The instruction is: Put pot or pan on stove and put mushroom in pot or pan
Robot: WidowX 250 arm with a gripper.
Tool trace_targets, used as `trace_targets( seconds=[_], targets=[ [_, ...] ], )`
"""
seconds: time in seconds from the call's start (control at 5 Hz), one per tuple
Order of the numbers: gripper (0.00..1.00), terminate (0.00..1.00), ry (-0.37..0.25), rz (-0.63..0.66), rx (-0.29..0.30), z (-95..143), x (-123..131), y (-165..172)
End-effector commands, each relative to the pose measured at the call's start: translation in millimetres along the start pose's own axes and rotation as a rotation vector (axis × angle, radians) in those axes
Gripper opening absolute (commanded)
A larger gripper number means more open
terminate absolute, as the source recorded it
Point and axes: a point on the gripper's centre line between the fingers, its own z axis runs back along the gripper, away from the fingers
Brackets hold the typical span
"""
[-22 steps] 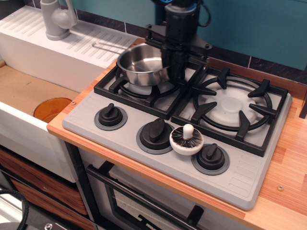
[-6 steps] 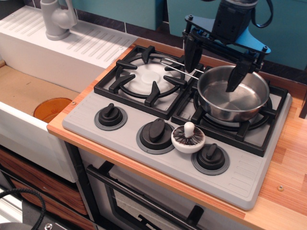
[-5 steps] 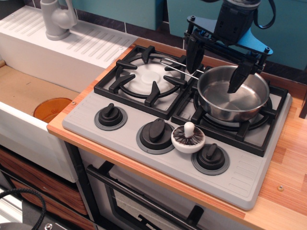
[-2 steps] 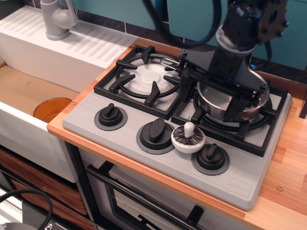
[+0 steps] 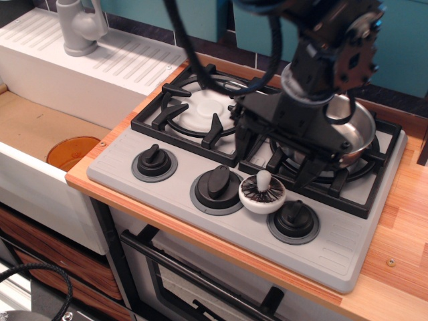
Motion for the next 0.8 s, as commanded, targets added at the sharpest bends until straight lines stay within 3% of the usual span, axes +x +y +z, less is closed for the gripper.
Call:
trace_targets(
  seconds=[0.0, 0.4, 0.6],
  targets=[
    [1.00, 0.00, -0.118, 0.001, -0.010, -7.2, 2.7, 8.9],
    [1.00, 0.00, -0.112, 0.024, -0.011, -17.3, -0.8, 1.4],
    [0.00, 0.00, -0.113, 0.032, -0.020, -17.2, 0.7, 1.6]
  ],
)
